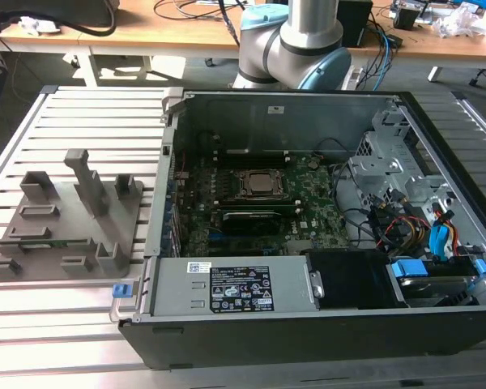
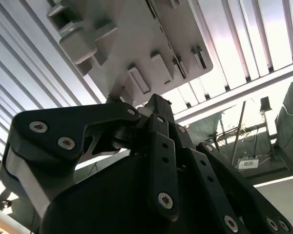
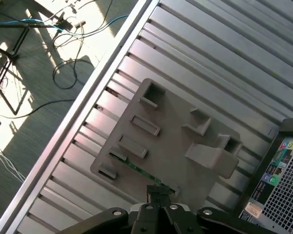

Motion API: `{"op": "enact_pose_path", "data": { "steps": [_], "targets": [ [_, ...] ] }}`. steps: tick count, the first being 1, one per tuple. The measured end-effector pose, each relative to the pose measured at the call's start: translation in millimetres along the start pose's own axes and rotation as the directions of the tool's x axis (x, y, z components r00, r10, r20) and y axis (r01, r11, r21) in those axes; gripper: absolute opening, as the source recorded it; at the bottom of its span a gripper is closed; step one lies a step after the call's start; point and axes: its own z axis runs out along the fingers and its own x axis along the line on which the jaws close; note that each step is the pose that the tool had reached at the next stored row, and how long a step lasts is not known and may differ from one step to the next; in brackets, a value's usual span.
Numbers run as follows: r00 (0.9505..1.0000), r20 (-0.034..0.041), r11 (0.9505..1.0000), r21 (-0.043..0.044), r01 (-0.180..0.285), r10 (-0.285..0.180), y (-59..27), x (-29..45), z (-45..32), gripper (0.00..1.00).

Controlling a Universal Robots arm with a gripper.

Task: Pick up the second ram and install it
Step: 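Pick up the second ram and move it above second insertion slot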

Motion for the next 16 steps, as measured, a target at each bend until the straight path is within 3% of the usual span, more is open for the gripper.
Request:
{"op": "enact_pose_path", "data": {
  "steps": [3,8,12,16],
  "targets": [
    [0.9992,-0.0018,0.9992,-0.001,0.039,-0.039,0.0,0.0,0.0,0.11],
    [0.9919,-0.0054,0.9919,-0.0034,0.127,-0.127,0.0,0.0,0.0,0.11],
    [0.9843,-0.0073,0.9844,-0.005,0.176,-0.176,0.0,0.0,0.0,0.11],
    [0.9724,-0.0096,0.9725,-0.0069,0.233,-0.233,0.0,0.0,0.0,0.11]
  ]
}}
